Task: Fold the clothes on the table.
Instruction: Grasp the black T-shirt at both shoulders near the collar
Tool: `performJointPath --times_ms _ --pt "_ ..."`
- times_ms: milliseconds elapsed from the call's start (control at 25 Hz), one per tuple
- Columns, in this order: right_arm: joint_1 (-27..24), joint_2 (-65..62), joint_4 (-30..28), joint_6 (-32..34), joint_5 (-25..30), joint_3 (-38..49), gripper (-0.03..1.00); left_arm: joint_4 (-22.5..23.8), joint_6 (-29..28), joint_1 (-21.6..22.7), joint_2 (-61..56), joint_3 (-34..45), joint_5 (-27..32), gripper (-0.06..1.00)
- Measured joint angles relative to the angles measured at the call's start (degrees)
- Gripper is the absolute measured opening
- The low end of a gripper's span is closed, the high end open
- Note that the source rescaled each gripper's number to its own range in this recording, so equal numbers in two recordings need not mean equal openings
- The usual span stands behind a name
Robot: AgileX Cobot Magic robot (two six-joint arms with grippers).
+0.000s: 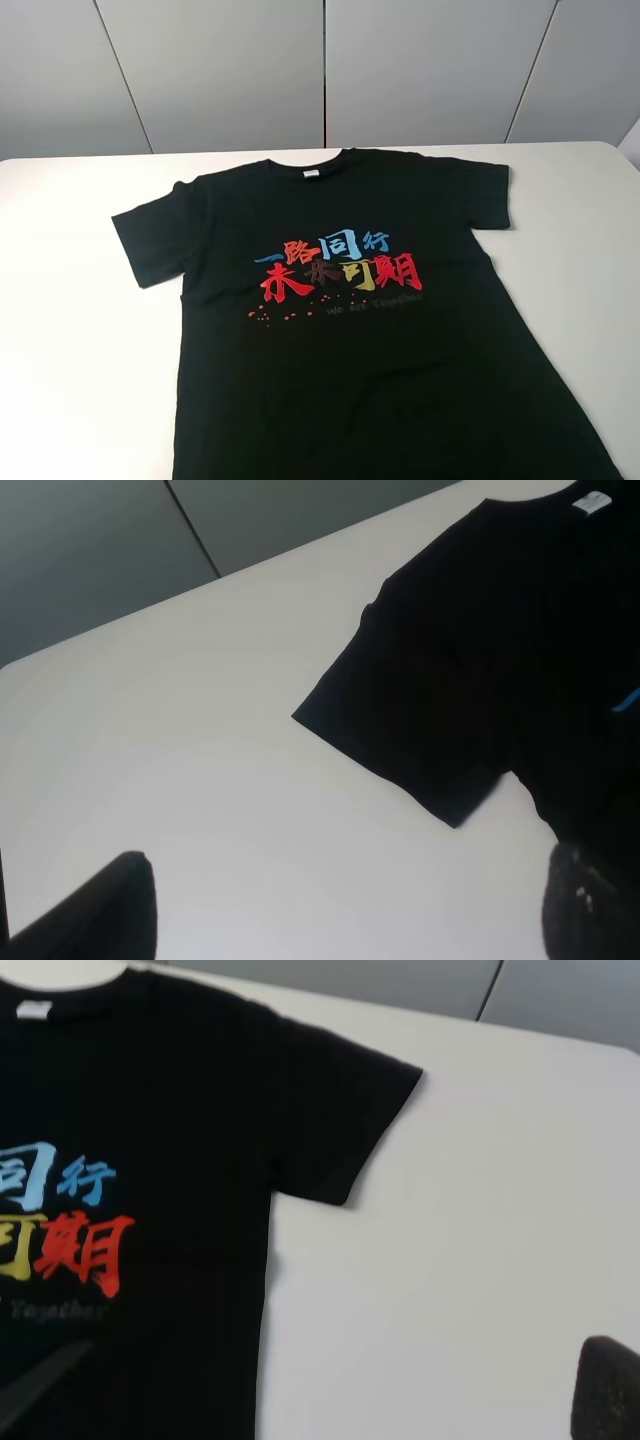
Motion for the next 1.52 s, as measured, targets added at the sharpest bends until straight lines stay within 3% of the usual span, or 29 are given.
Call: performJointPath --times_ms 120,320,480,640,840,1080,1520 --pt "0.0 9.2 3.0 -3.8 0.0 -4.1 1.00 -1.0 3.5 0.0 7.8 -3.6 0.0 0.99" --pt "0.4 24.6 11.7 -19.7 0.3 -9.5 1.00 -4.4 11.6 -1.4 19.8 -4.7 0.0 0.99" --pt "0.4 33.9 16.2 -31.7 2.3 -10.7 1.00 -3.1 14.3 -6.9 28.0 -4.7 -0.5 0.99" --pt "0.4 40.9 17.1 -39.1 2.6 -10.7 1.00 0.3 15.5 -13.7 36.0 -4.8 -2.8 0.99" --pt "1.1 47.2 17.0 -43.9 2.6 -10.7 1.00 2.1 17.1 -20.6 47.0 -4.8 -6.6 0.99" --pt "3.4 51.0 15.1 -47.6 -0.1 -10.7 1.00 5.5 17.4 -25.9 58.2 -4.9 -10.2 0.99" --pt "5.0 51.8 14.1 -48.5 -2.0 -10.9 1.00 5.1 18.8 -28.8 67.3 -5.0 -11.1 0.99"
